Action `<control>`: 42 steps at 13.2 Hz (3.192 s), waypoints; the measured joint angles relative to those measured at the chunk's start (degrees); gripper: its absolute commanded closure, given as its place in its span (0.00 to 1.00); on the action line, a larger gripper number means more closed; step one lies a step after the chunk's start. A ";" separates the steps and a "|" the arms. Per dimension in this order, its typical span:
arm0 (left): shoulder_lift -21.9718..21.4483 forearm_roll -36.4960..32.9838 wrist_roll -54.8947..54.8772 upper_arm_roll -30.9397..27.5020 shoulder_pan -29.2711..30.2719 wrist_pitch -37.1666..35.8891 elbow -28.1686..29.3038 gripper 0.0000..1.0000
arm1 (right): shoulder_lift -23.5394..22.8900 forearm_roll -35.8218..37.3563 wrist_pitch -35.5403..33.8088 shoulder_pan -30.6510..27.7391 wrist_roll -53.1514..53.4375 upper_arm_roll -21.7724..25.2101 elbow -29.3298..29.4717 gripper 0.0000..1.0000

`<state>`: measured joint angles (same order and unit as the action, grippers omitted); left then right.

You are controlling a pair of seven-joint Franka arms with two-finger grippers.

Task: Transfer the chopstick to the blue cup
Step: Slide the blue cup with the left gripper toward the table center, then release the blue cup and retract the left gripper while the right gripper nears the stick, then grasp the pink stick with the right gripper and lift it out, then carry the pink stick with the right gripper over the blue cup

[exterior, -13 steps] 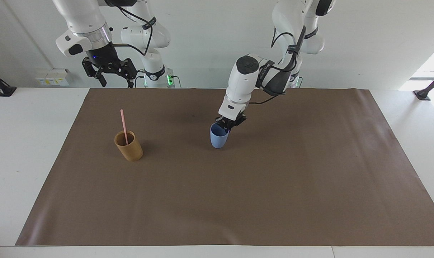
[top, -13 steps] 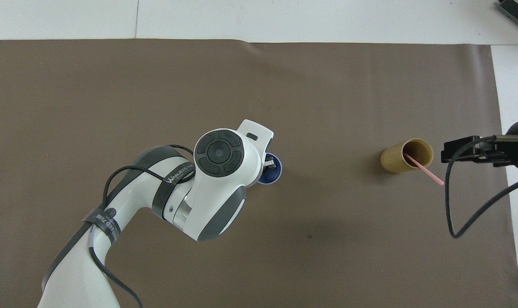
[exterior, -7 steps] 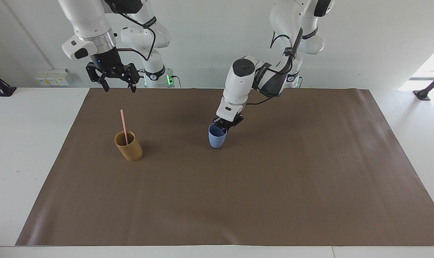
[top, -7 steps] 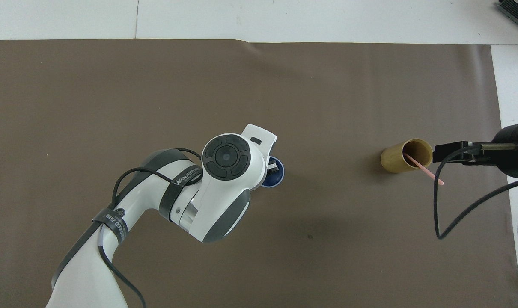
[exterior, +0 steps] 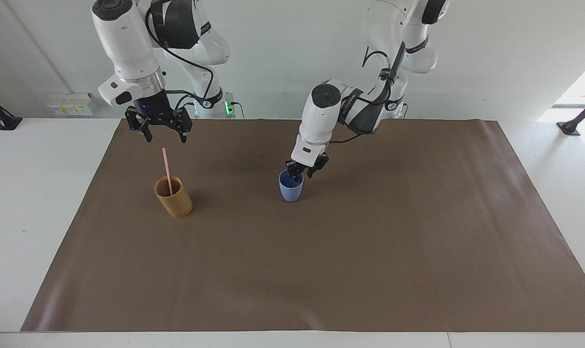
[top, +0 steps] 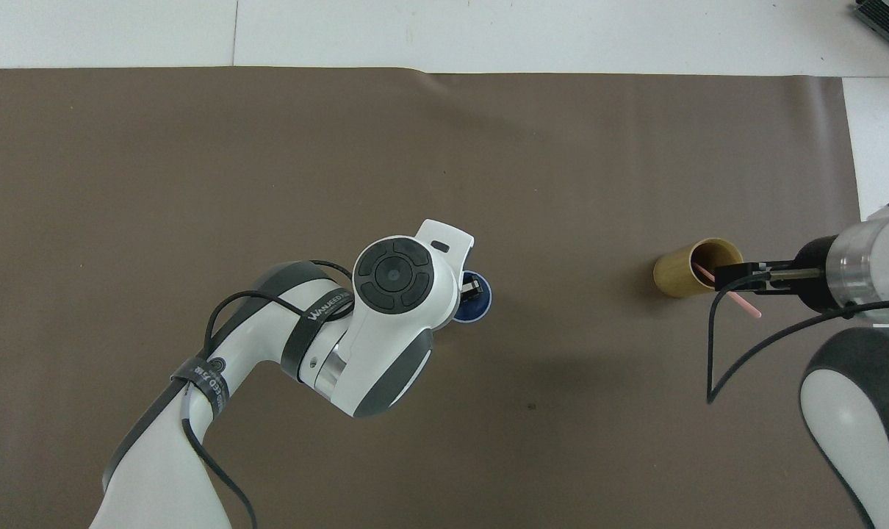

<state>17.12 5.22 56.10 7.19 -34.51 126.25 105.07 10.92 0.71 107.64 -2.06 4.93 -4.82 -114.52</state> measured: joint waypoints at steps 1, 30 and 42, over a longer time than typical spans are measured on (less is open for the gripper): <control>-0.19 0.00 -0.01 -0.32 0.01 -0.98 -0.17 0.00 | 0.30 0.08 1.50 -0.33 0.00 0.01 -1.62 0.00; -17.94 -4.86 -58.67 -2.30 36.06 -41.29 -12.15 0.00 | 3.05 -0.18 -4.27 -4.23 -5.03 -0.54 -0.69 1.00; -20.14 -4.86 -58.69 -2.38 36.12 -45.95 -16.40 0.00 | 0.07 -18.42 -11.73 3.53 40.02 -8.61 13.17 1.00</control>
<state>-3.02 0.36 -2.58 4.81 1.62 80.29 88.67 10.99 -17.70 95.91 1.47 44.95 -13.44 -101.35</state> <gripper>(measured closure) 0.000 0.916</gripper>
